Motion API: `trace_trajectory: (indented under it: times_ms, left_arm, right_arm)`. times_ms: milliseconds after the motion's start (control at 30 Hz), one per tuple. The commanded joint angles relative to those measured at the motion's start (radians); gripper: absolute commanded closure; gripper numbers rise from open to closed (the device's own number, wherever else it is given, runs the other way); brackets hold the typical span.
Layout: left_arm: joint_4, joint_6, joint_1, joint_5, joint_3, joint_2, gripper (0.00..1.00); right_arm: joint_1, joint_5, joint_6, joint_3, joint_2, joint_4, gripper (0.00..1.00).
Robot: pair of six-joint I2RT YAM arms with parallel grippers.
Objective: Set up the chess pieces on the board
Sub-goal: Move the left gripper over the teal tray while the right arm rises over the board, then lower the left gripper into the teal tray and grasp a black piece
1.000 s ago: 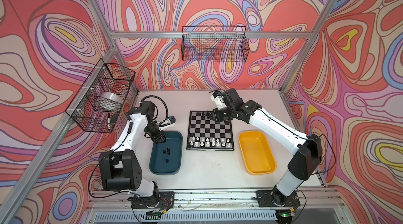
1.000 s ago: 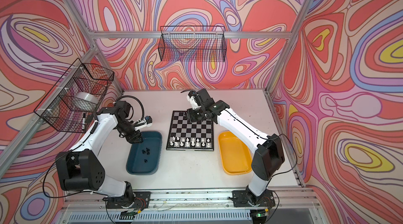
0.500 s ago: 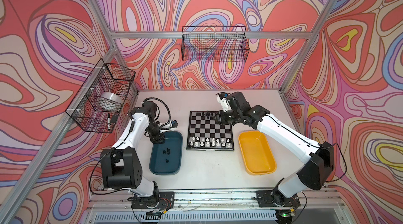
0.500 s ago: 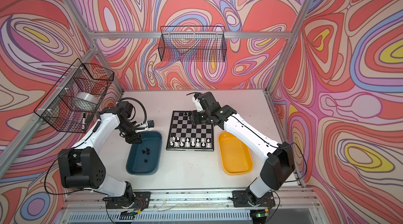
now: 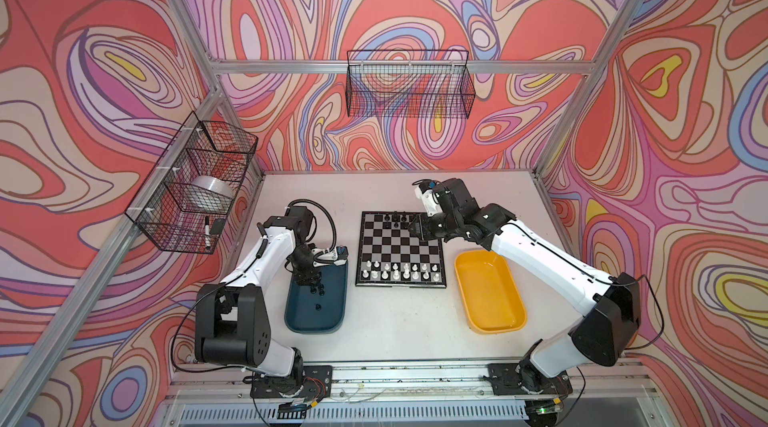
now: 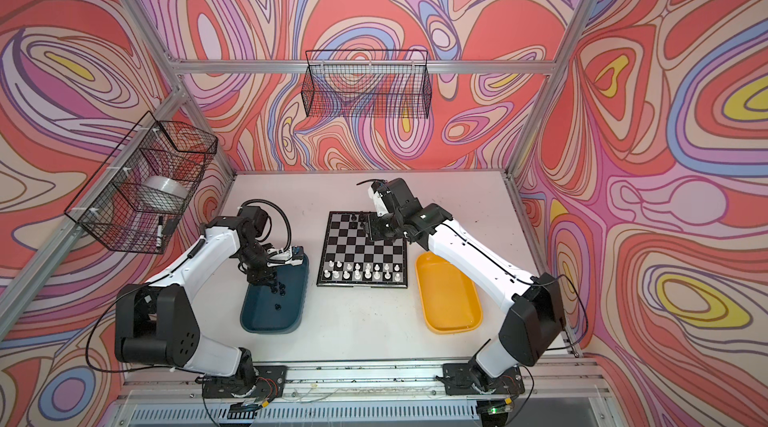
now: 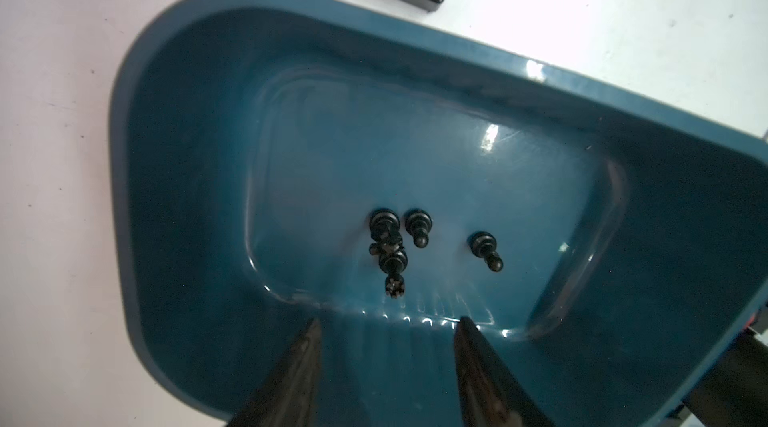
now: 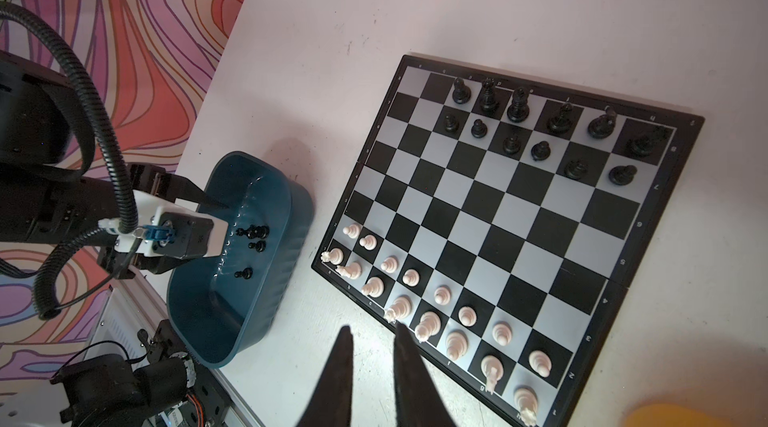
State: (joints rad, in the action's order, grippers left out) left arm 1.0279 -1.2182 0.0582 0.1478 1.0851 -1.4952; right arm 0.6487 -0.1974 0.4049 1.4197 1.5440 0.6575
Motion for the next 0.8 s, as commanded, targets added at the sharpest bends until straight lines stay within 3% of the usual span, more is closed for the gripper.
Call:
trace_trajectory:
  times_ms: [0,267,767]
  left_arm:
    - [0.01,0.023,0.001,-0.01,0.013,0.006,0.48]
    - [-0.017,0.125,-0.011,-0.017,-0.059,0.023,0.48]
    - [-0.083,0.117,-0.072,-0.009,-0.13,0.009,0.49]
  right_arm:
    - [0.006,0.018,0.003,-0.019,-0.046,-0.015,0.82]
    - [0.009,0.025,0.004,-0.026,-0.054,-0.027,0.82]
    - [0.028,-0.004,-0.01,0.026,-0.018,-0.006,0.82]
